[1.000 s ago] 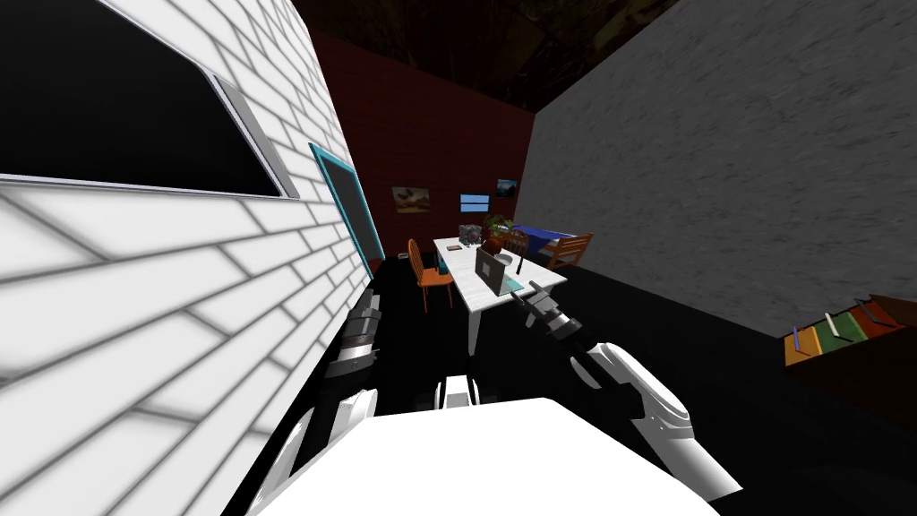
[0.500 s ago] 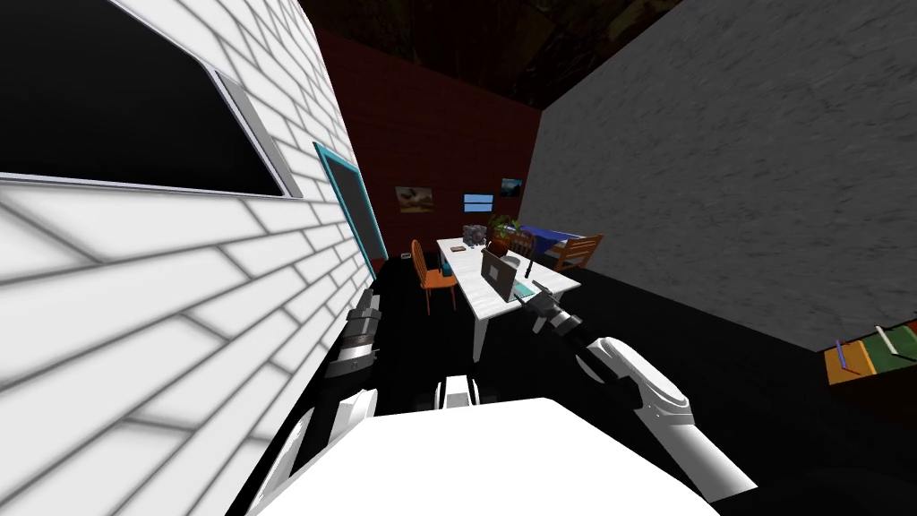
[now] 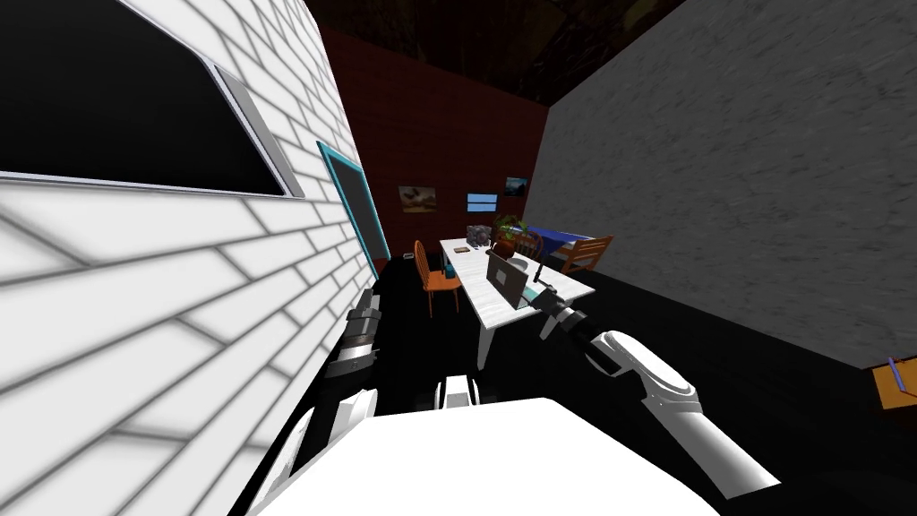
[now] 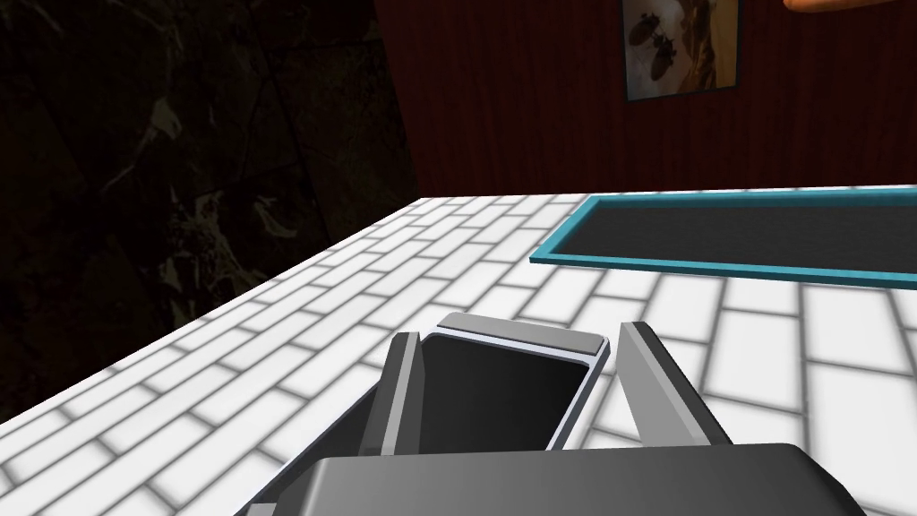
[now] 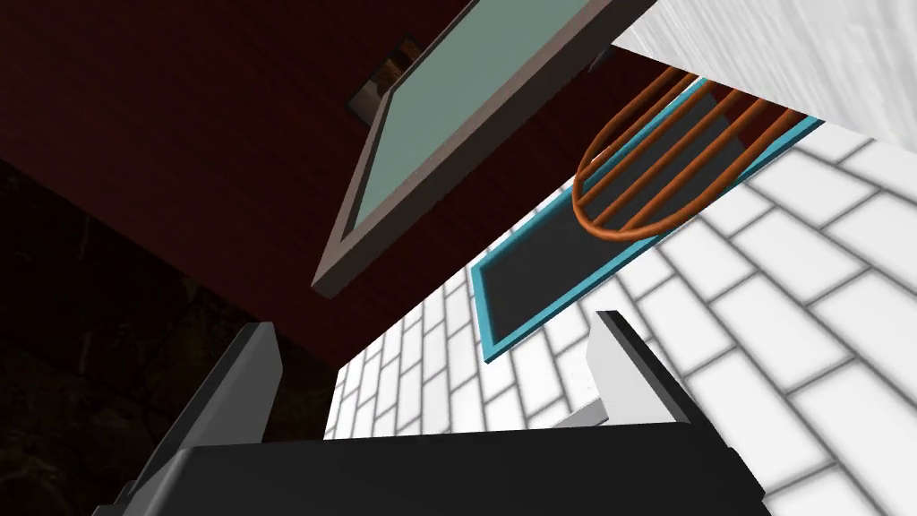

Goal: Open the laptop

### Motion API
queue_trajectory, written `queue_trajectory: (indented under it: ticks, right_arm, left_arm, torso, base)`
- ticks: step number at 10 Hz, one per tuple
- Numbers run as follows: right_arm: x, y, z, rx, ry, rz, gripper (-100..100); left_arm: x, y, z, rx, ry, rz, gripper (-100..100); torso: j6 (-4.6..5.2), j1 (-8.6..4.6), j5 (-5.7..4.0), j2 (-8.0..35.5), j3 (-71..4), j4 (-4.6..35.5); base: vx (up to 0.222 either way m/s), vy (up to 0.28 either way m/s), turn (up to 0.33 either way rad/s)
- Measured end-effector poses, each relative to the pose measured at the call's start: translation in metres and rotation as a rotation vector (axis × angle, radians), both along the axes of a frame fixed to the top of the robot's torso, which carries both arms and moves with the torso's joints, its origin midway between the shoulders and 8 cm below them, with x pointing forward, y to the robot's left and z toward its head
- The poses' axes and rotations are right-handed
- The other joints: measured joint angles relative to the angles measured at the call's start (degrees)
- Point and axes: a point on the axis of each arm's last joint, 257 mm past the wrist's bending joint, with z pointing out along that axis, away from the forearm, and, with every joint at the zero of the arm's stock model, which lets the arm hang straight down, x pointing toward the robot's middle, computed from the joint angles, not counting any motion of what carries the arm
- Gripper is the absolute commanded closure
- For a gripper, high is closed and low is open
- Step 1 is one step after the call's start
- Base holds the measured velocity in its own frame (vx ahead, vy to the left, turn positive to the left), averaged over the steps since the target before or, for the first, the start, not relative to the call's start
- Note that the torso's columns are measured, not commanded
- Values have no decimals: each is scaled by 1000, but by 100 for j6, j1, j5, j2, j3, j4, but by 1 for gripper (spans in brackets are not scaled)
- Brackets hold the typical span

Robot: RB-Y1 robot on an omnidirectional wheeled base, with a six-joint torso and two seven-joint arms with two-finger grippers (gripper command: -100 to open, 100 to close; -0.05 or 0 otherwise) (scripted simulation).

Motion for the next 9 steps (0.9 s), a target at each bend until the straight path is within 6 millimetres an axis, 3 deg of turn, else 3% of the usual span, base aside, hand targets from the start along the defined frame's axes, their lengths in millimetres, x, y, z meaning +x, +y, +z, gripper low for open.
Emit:
queue_trajectory:
  ticks: [5,6,9]
  right_arm:
    - [9,-25,-6,-163,0,-45,-100]
    - [9,-25,-6,-163,0,-44,100]
    - [13,-32,-7,-78,20,-51,100]
  left_arm:
    - [0,0,0,0,0,0,0]
    - [0,0,0,0,0,0,0]
    - [0,0,0,0,0,0,0]
  torso:
    - [1,-3,-1,3,0,0]
    - [0,-3,-1,10,6,3]
    - [2,-17,-6,-4,-2,-4]
  base:
    - [51,14,21]
    - [6,-1,-3]
    - [-19,-63,58]
